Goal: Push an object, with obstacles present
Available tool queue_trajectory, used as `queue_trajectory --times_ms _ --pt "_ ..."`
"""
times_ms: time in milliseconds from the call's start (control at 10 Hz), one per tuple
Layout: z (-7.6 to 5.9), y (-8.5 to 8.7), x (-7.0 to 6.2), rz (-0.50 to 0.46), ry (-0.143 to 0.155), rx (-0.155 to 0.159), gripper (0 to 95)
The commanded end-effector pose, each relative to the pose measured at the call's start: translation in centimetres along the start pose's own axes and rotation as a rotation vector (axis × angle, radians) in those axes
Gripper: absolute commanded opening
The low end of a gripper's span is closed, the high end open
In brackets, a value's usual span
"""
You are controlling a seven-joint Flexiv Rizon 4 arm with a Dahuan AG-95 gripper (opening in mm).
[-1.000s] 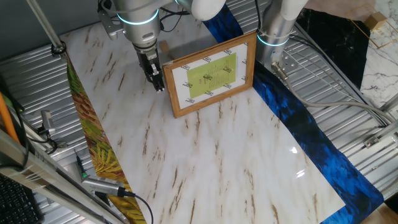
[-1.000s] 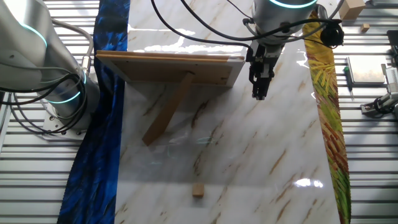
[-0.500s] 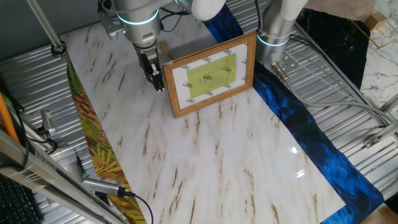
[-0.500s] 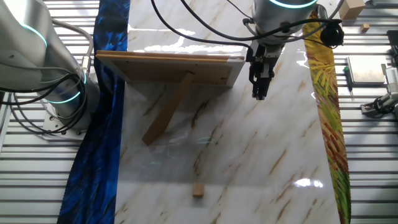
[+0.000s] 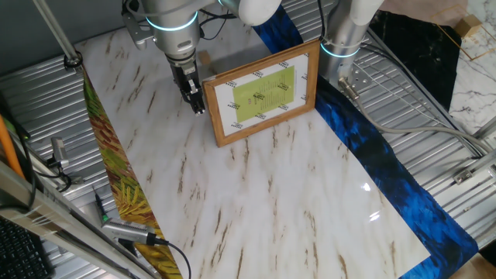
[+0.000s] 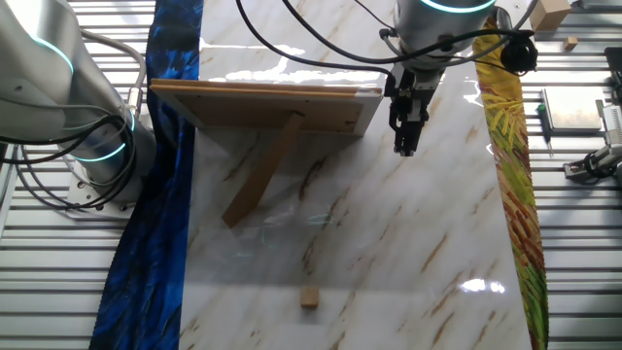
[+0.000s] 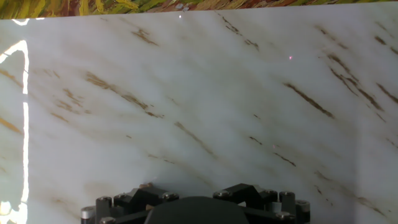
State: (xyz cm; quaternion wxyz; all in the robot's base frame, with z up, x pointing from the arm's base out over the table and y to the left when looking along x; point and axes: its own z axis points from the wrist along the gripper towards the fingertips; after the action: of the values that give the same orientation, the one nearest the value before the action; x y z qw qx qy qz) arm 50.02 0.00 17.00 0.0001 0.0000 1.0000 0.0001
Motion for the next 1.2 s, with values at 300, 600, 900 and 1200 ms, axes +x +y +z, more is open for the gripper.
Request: queue_trajectory --times_ms 300,600,900,1200 --pt "0.02 0.00 0.01 -0.195 -0.014 -0.022 0.0" --pt "0.02 0.00 0.01 -0.259 -0.013 -0.018 0.0" --pt "0.02 0.00 0.01 -0.292 -0.014 -0.018 0.0" --pt "0.02 0.00 0.01 -0.301 -0.014 -0.021 0.0"
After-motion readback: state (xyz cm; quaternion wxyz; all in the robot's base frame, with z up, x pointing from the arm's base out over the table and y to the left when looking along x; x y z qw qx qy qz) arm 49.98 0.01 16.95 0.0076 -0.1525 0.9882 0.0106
